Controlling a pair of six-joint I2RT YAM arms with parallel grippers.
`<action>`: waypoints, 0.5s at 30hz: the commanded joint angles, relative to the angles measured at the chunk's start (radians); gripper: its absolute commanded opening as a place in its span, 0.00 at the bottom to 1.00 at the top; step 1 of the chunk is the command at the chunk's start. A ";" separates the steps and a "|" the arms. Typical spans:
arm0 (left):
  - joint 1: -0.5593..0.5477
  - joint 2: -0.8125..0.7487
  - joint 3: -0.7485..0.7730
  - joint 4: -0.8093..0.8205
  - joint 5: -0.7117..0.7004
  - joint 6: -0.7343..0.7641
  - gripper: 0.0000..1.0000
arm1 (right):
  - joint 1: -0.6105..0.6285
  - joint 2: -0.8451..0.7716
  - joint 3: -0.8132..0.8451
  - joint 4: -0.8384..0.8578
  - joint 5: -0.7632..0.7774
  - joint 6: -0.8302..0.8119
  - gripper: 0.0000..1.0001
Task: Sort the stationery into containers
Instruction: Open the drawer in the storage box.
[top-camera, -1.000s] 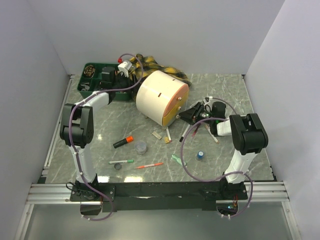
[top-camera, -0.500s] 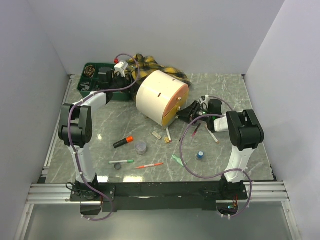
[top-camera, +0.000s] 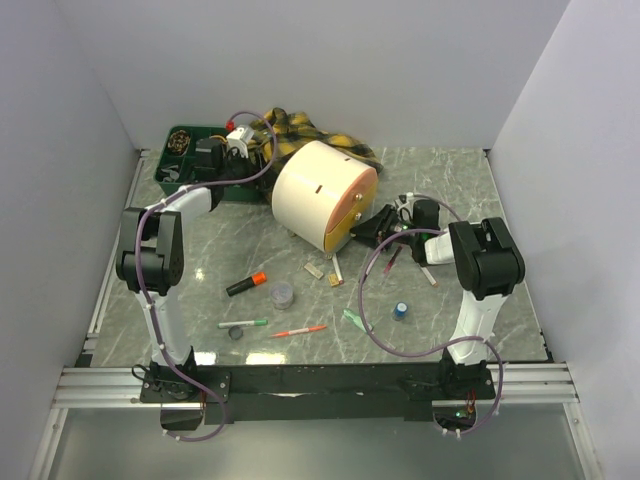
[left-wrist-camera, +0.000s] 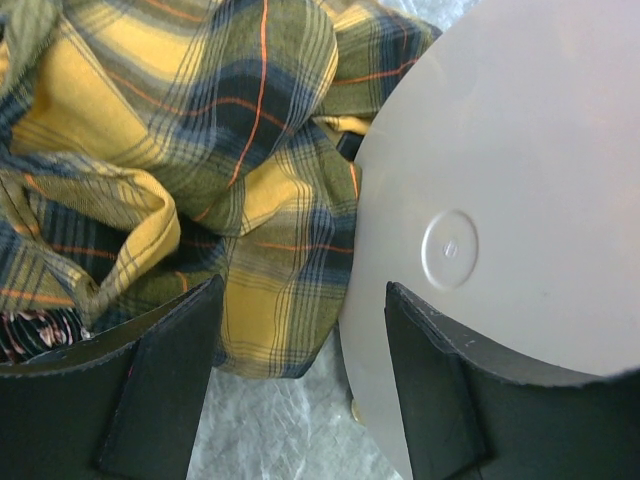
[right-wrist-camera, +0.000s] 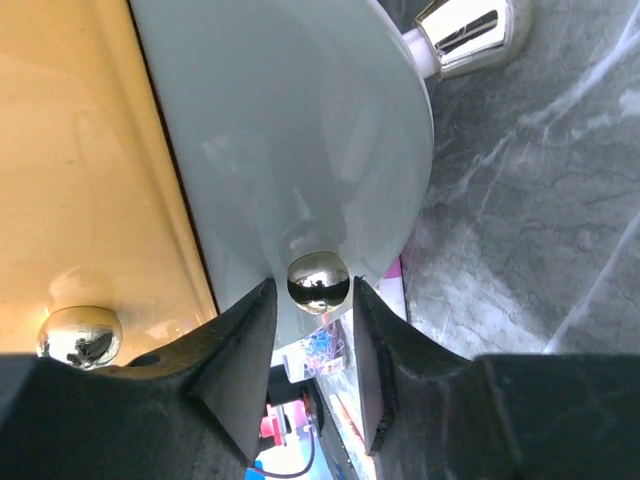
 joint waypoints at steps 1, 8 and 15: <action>0.006 -0.056 -0.015 0.037 0.005 0.005 0.71 | 0.013 0.025 0.013 0.075 0.021 0.020 0.41; 0.006 -0.078 -0.038 0.024 -0.007 0.013 0.71 | -0.002 -0.018 -0.041 0.077 -0.004 0.004 0.12; 0.006 -0.105 -0.056 -0.018 -0.075 0.073 0.72 | -0.052 -0.157 -0.142 -0.041 -0.022 -0.090 0.08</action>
